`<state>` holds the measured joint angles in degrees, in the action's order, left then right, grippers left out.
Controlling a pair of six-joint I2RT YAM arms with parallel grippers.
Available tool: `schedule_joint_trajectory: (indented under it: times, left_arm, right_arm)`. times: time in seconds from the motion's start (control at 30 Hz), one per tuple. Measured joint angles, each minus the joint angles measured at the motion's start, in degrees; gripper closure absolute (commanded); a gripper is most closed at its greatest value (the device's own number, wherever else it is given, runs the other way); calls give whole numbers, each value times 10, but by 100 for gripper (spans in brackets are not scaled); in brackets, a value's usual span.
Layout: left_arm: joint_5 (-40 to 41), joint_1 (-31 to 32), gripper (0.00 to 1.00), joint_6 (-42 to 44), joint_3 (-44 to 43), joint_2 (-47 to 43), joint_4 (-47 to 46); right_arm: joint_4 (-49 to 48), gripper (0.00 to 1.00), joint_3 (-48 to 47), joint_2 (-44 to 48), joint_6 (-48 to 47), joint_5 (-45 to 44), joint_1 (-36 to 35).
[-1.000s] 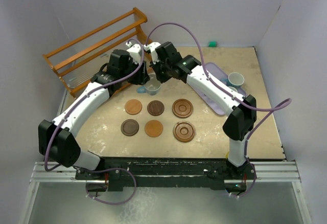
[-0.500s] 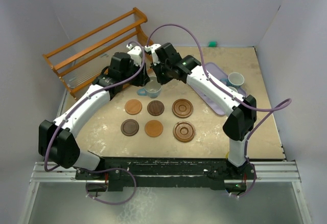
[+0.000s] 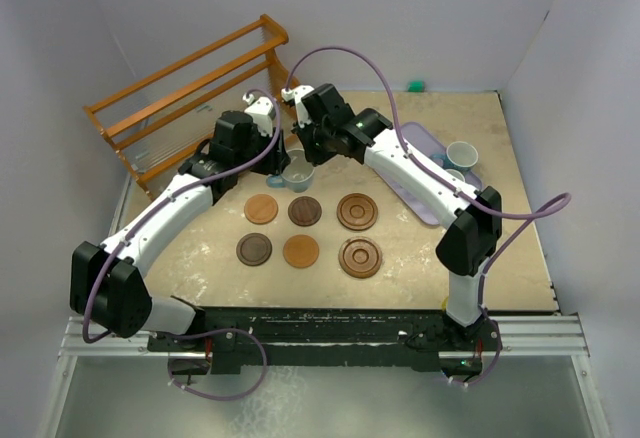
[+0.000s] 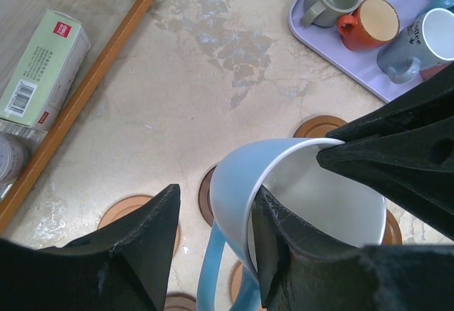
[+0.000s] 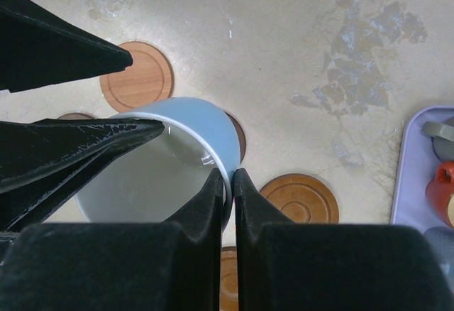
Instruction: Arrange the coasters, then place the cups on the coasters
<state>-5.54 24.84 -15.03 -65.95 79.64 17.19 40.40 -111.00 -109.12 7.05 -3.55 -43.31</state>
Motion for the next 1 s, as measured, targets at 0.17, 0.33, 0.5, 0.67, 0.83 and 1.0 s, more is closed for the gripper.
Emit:
schedule_joint_trajectory:
  times: [0.17,0.33,0.5,0.67,0.83,1.0]
  left_arm:
    - [1,0,58,0,0,2,0]
    - [-5,0,67,-4,-2,15,0]
    - [-21,0,79,-6,-5,27,0]
    - [-37,1,96,-7,-11,33,1]
    - [-42,1,97,-5,-11,42,13]
    - [-42,-1,97,-5,-11,42,16]
  right_arm:
    - [0,100,-6,0,-1,-8,-1]
    - [0,100,-9,0,-2,-15,-2]
    - [0,100,-10,0,-2,-15,-2]
    - [-5,100,-11,0,0,-10,-2]
    - [-14,100,-11,0,3,2,-3]
    - [-17,94,-10,0,-2,12,-2]
